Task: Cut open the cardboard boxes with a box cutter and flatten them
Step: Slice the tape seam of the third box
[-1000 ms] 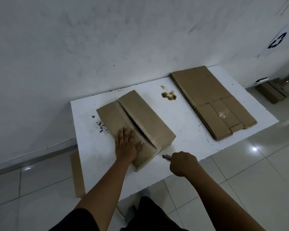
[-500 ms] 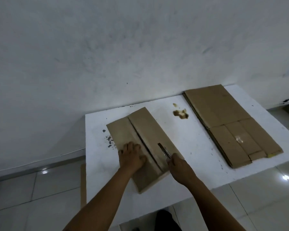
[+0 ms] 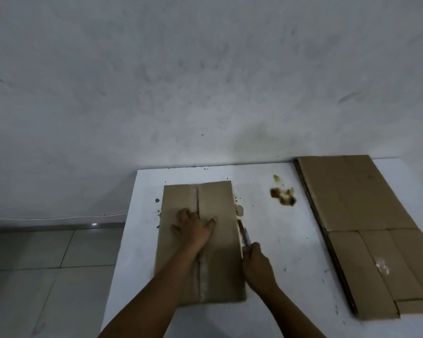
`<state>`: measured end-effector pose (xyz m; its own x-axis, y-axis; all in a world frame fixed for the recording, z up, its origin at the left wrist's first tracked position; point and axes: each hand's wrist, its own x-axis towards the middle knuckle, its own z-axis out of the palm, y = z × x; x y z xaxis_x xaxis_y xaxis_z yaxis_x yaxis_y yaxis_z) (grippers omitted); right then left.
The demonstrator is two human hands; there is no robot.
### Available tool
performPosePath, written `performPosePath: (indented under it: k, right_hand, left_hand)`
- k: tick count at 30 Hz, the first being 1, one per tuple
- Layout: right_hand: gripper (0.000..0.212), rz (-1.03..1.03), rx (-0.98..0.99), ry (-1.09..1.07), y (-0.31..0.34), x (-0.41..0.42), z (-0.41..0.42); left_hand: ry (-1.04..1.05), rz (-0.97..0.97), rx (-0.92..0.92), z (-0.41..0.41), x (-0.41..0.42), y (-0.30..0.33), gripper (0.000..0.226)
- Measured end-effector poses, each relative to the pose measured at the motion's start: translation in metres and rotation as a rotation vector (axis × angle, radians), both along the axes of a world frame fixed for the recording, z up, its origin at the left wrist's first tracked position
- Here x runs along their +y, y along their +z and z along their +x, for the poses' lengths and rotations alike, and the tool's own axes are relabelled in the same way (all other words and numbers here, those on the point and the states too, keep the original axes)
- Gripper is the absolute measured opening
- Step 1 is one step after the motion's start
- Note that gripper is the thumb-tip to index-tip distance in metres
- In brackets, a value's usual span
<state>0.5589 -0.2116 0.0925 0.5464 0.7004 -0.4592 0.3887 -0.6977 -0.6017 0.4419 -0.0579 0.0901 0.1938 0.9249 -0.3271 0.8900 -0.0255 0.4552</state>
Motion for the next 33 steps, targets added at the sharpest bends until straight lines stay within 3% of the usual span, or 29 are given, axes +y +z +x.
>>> performPosePath:
  k: [3,6,17,22,26,31,33]
  right_hand:
    - [0.024,0.027,0.326,-0.064,-0.005,-0.006,-0.012]
    - [0.026,0.137,0.451,-0.203,-0.007,-0.007,-0.012]
    - [0.034,0.400,0.096,-0.088,-0.008,0.060,0.058]
    - [0.023,0.370,0.179,0.074,-0.007,0.081,0.069]
    - [0.029,0.303,0.153,0.045,0.000,0.079,0.071]
    - [0.023,0.207,0.220,0.165,-0.010,0.041,0.039]
    - [0.026,0.180,0.323,0.154,-0.020,0.025,0.020]
  left_hand:
    - [0.071,0.026,-0.004,0.003,0.009,-0.007,0.085]
    - [0.062,0.022,-0.016,0.001,0.013,-0.007,0.087]
    - [-0.223,-0.143,0.024,-0.032,0.030,0.011,0.095]
    - [-0.227,-0.166,0.025,-0.028,0.025,0.022,0.092]
    - [-0.230,-0.130,0.065,-0.029,0.027,0.032,0.063]
    - [-0.246,-0.025,0.257,-0.005,0.012,0.032,0.068]
    - [-0.250,-0.026,0.223,0.004,0.003,0.025,0.062]
